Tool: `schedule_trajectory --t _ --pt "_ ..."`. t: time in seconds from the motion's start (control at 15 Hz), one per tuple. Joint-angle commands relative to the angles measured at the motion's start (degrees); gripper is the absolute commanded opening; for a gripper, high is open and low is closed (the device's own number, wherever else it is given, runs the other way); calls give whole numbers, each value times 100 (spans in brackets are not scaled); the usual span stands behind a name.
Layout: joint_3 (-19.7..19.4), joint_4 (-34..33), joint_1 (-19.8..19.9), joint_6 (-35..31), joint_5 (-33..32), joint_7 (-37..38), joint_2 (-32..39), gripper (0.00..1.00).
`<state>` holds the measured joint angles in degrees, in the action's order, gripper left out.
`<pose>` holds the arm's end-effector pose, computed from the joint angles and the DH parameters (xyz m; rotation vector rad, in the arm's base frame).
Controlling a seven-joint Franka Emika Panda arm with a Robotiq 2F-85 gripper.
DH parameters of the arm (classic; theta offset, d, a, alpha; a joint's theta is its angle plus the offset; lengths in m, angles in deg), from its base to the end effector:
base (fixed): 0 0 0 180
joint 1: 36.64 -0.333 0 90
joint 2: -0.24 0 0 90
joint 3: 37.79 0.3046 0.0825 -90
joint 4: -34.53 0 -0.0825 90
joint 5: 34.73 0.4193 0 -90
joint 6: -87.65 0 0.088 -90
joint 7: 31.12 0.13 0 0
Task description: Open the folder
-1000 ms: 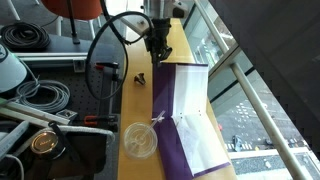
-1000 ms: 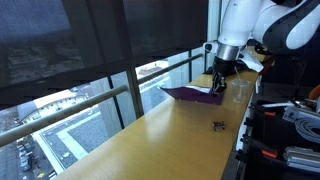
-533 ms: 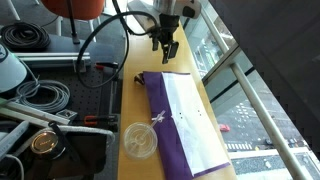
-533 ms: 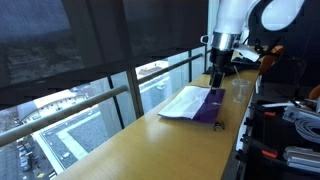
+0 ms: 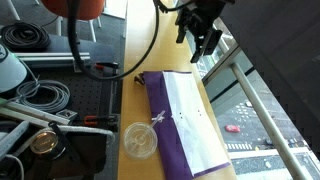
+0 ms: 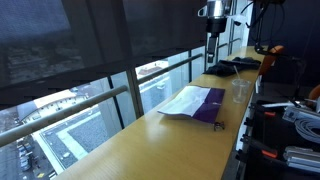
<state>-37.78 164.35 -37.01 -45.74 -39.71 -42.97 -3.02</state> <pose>0.5539 0.0007 0.3398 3.0309 0.4108 0.1713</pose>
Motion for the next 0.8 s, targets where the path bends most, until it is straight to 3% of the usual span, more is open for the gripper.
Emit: schedule_trajectory --t 0.0,0.33,0.73 --pt "-232 -728 219 773 14 -316 226 100" --pt "-462 -1241 469 1363 82 -861 515 100" --pt "-454 -1112 507 1208 3 -838 533 100"
